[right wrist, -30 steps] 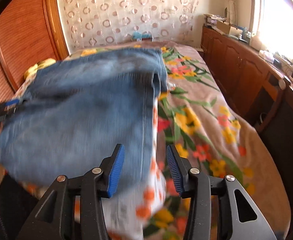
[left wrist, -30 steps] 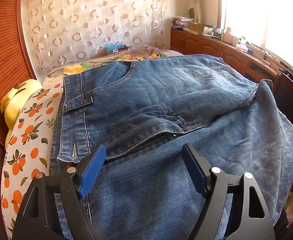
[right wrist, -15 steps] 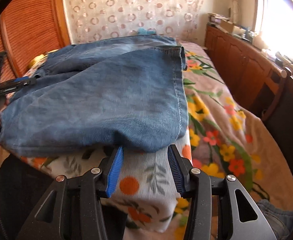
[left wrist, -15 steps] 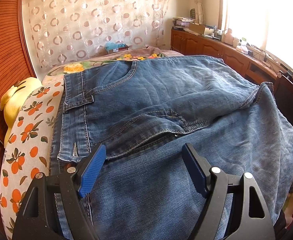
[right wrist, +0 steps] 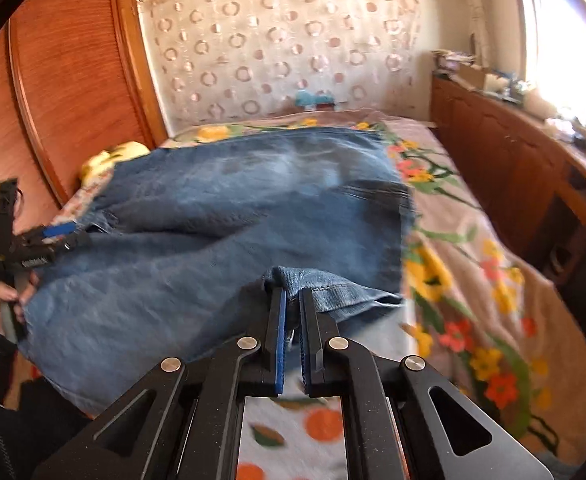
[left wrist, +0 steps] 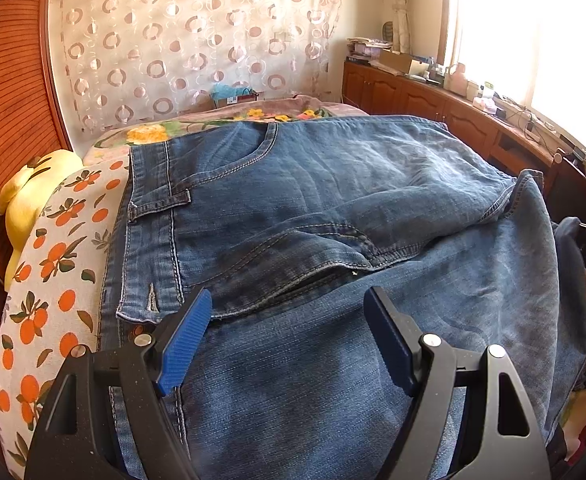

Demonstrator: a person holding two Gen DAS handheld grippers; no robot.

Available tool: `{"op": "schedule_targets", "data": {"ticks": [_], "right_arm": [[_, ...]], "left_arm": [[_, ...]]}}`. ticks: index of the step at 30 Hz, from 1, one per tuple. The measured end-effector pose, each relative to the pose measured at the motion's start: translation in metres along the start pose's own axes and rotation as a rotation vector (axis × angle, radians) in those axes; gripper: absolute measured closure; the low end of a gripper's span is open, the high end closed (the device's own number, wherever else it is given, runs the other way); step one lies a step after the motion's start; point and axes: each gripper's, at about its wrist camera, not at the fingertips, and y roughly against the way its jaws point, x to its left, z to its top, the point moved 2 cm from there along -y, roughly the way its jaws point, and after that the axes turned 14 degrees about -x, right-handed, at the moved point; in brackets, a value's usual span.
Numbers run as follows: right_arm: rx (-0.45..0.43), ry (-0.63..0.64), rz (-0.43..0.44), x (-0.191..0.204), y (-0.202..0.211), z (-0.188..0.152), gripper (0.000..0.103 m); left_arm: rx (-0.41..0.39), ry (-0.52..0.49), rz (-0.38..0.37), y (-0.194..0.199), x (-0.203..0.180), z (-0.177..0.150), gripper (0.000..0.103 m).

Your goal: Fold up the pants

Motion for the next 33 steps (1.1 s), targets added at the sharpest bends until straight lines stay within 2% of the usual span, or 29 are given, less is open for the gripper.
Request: {"op": "schedule_targets", "data": {"ticks": [2, 6, 8, 11, 13, 20, 22, 23, 26, 29, 33], "right_arm": [[0.013, -0.013, 0.031, 0.002, -0.008, 0.002, 0.097], [0.039, -0.003, 0.013, -0.005, -0.015, 0.001, 0.094], [0.034, -0.025, -0.003, -0.010, -0.006, 0.002, 0.077], [0.006, -0.049, -0.019, -0.015, 0.005, 0.006, 0.061], [0.006, -0.054, -0.032, -0.017, 0.015, -0.001, 0.057], [0.048, -0.124, -0.036, -0.023, 0.012, -0.027, 0.057], [0.035, -0.134, -0.024, -0.020, 0.010, -0.023, 0.061], [0.032, -0.128, -0.022, -0.020, 0.011, -0.022, 0.078], [0.039, -0.089, -0.011, -0.022, 0.024, -0.015, 0.093], [0.052, -0.076, 0.000, -0.029, 0.046, -0.008, 0.094], [0.096, -0.032, -0.061, -0.043, 0.085, 0.001, 0.098]], "left_arm": [[0.001, -0.001, 0.001, 0.000, 0.000, 0.000, 0.024], [-0.002, -0.002, 0.000, 0.000, 0.000, 0.000, 0.024], [-0.004, -0.001, 0.000, 0.000, 0.001, 0.000, 0.024], [-0.004, -0.001, 0.000, 0.000, 0.001, 0.000, 0.024], [-0.004, 0.000, 0.001, 0.000, 0.001, 0.000, 0.024], [-0.001, -0.001, 0.001, 0.000, 0.001, 0.000, 0.024], [-0.001, -0.001, 0.002, 0.000, 0.001, 0.000, 0.024], [-0.001, -0.001, 0.002, 0.000, 0.001, 0.000, 0.024], [-0.003, 0.002, 0.002, 0.000, 0.001, 0.000, 0.024], [-0.007, 0.005, 0.003, 0.000, 0.001, 0.000, 0.024], [-0.010, 0.013, 0.002, 0.001, 0.001, 0.000, 0.024]]}}
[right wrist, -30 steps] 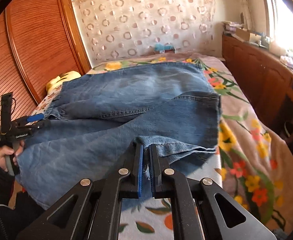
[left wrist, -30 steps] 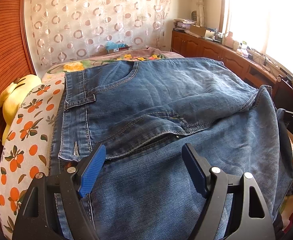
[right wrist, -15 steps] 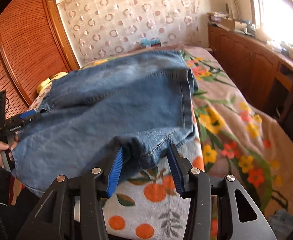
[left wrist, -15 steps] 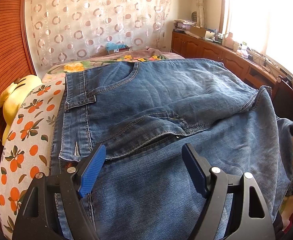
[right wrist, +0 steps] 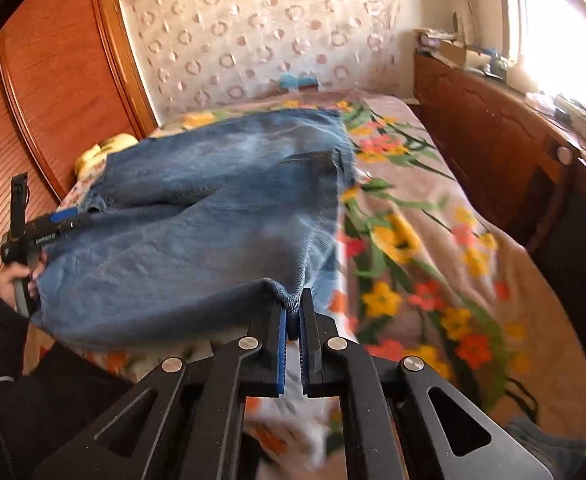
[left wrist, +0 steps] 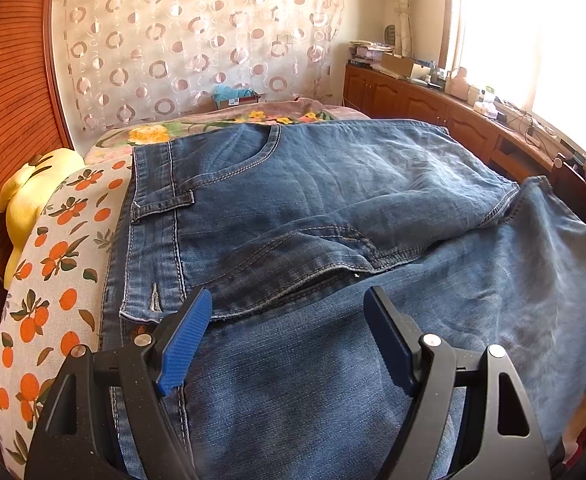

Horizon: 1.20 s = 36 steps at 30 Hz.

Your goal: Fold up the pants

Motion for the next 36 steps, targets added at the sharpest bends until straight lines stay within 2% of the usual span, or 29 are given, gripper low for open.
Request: {"op": "schedule_targets", "data": {"ticks": [3, 7, 11, 13, 17, 20, 24, 25, 31, 34, 36], "right_arm": [[0.045, 0.032, -0.011, -0.001, 0.014, -0.004, 0.099], [0.179, 0.088, -0.035, 0.004, 0.013, -0.025, 0.099], [0.237, 0.023, -0.025, -0.012, 0.010, -0.042, 0.097], [0.223, 0.005, -0.032, -0.017, 0.010, -0.039, 0.090], [0.170, 0.027, -0.055, -0.012, 0.013, -0.024, 0.085], [0.115, 0.032, -0.072, -0.002, 0.015, -0.024, 0.084], [0.046, 0.029, -0.090, 0.005, 0.027, -0.025, 0.082], [0.033, 0.033, -0.099, 0.006, 0.030, -0.024, 0.079], [-0.064, 0.042, -0.128, 0.014, 0.053, -0.020, 0.066], [-0.096, 0.038, -0.120, 0.021, 0.059, -0.021, 0.058], [-0.107, 0.044, -0.107, 0.027, 0.056, -0.024, 0.057]], "left_arm": [[-0.002, 0.003, 0.002, 0.001, 0.000, 0.000, 0.024], [0.000, 0.006, 0.003, 0.000, 0.001, 0.000, 0.024], [-0.001, 0.006, 0.002, 0.000, 0.001, 0.000, 0.024], [-0.003, 0.005, 0.004, 0.001, 0.001, 0.000, 0.024], [-0.018, -0.001, -0.012, 0.003, 0.000, 0.003, 0.024], [-0.079, 0.005, -0.016, 0.017, 0.003, 0.008, 0.024], [-0.099, -0.030, 0.007, 0.039, 0.003, 0.015, 0.024], [-0.102, -0.033, 0.004, 0.045, 0.004, 0.017, 0.024], [-0.090, -0.042, 0.022, 0.073, 0.008, 0.016, 0.023], [-0.080, -0.035, 0.007, 0.078, 0.005, 0.013, 0.023], [-0.068, -0.028, -0.008, 0.077, 0.003, 0.011, 0.022]]}}
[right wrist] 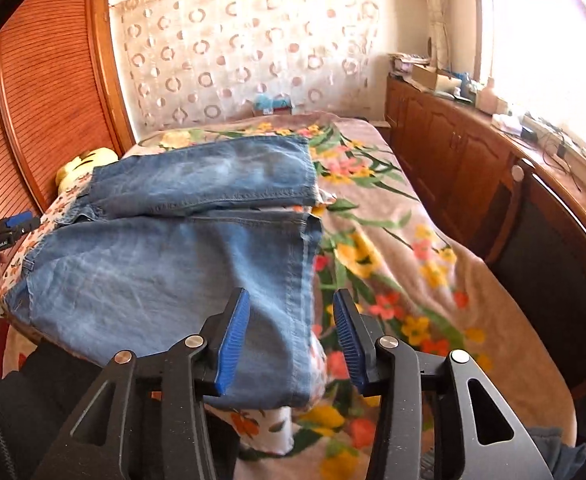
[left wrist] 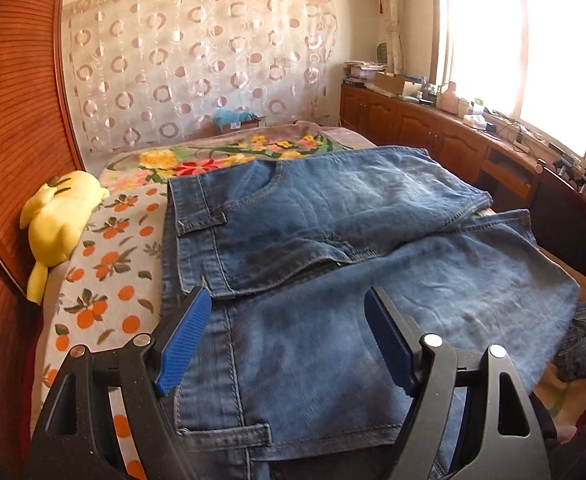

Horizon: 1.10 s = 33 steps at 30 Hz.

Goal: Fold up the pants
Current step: 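Lay the held jeans leg flat over the other leg, open right gripper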

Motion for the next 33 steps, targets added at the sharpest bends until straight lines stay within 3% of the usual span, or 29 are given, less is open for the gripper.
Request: {"op": "schedule_targets", "data": {"ticks": [1, 6, 20, 25, 33], "right_arm": [[-0.002, -0.002, 0.008, 0.004, -0.002, -0.001, 0.055], [-0.010, -0.013, 0.066, 0.027, -0.020, -0.008, 0.052], [0.045, 0.009, 0.194, 0.075, -0.089, -0.021, 0.050], [0.069, 0.017, 0.215, 0.076, -0.101, -0.024, 0.050], [0.089, 0.037, 0.180, 0.073, -0.110, -0.027, 0.050]], "left_arm": [[0.015, 0.003, -0.010, -0.003, -0.001, -0.002, 0.017], [0.056, 0.025, -0.030, -0.015, -0.003, -0.010, 0.013], [0.209, -0.027, 0.005, -0.022, -0.017, -0.057, 0.013], [0.190, -0.044, 0.034, -0.008, -0.024, -0.066, 0.013], [0.168, 0.017, 0.043, 0.013, -0.014, -0.072, 0.013]]}}
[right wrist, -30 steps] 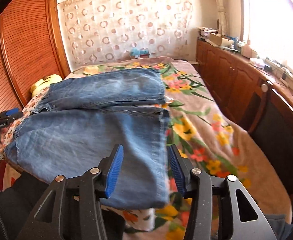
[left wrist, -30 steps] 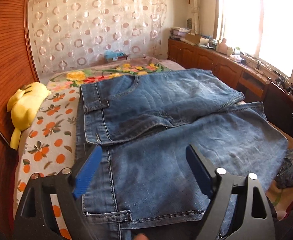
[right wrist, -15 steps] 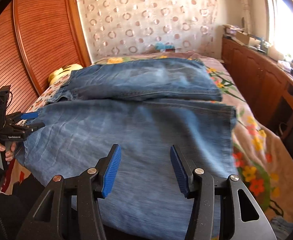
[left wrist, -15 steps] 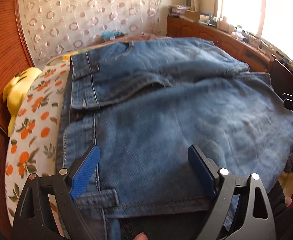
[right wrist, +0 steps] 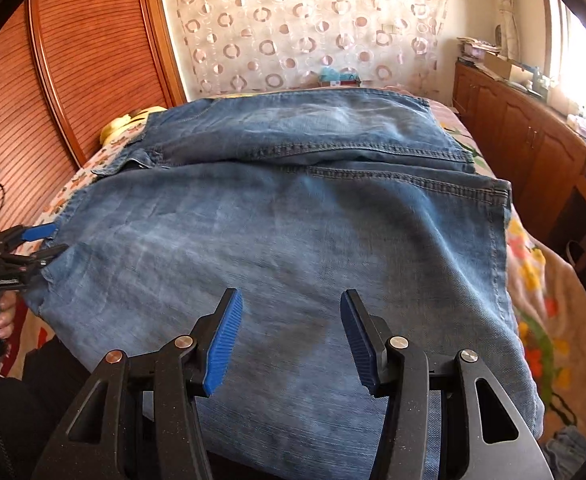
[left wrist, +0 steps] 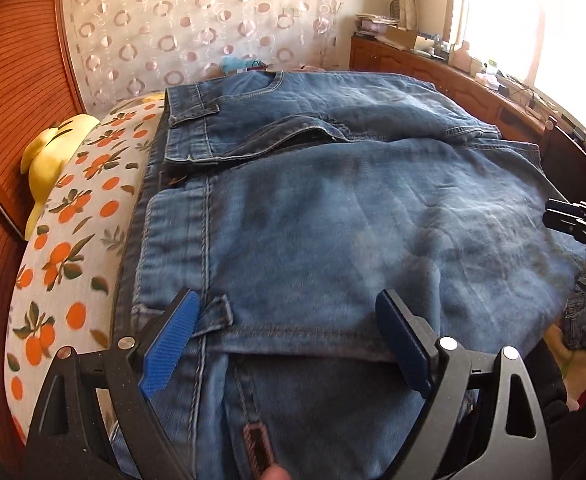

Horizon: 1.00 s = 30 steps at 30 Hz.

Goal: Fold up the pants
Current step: 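Lay the held jeans leg flat over the other leg, open right gripper, then grasp the jeans waistband edge with the left gripper while the right grasps the hem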

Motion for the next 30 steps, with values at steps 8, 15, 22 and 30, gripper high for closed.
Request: {"op": "schedule_targets", "data": {"ticks": [8, 15, 22, 30], "right_arm": [[-0.047, 0.067, -0.097, -0.001, 0.006, -0.006, 0.050], [-0.013, 0.028, -0.115, -0.013, 0.025, -0.010, 0.050], [0.008, 0.046, -0.164, -0.019, 0.050, -0.008, 0.050], [0.069, 0.093, -0.224, -0.033, 0.066, -0.005, 0.050]], "left_arm": [[0.008, 0.020, -0.010, 0.030, 0.022, -0.012, 0.013], [-0.011, 0.050, 0.029, 0.056, 0.050, -0.024, 0.013], [-0.032, 0.082, 0.078, 0.067, 0.073, -0.035, 0.013], [-0.025, 0.127, 0.007, 0.066, 0.072, -0.048, 0.014]]}}
